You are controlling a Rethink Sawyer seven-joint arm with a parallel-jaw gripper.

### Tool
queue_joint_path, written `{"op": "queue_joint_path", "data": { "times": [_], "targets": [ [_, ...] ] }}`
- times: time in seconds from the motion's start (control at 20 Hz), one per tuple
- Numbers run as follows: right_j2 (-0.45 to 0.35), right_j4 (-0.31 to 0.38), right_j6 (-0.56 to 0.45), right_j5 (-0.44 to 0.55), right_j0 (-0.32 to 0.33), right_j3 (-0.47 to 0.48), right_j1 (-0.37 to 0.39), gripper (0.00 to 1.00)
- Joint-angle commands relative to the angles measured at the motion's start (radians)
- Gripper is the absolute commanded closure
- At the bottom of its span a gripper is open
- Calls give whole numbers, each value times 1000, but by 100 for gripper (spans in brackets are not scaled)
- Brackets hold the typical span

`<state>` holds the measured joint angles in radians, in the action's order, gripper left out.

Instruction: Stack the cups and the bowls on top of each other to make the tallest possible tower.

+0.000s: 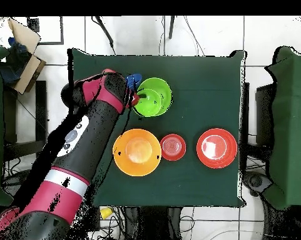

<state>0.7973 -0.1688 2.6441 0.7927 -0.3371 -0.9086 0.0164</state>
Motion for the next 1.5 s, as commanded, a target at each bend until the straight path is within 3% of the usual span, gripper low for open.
{"op": "queue_joint_path", "data": {
  "times": [0.05, 0.55, 0.8, 1.5],
  "targets": [
    [-39, 1, 207, -71, -3, -40, -22, 100],
    [-73, -7, 149, -102, 18, -59, -1, 100],
    [-138, -1, 50, -143, 61, -89, 40, 100],
    [-200, 17, -20, -174, 105, -109, 72, 100]
  ]
}}
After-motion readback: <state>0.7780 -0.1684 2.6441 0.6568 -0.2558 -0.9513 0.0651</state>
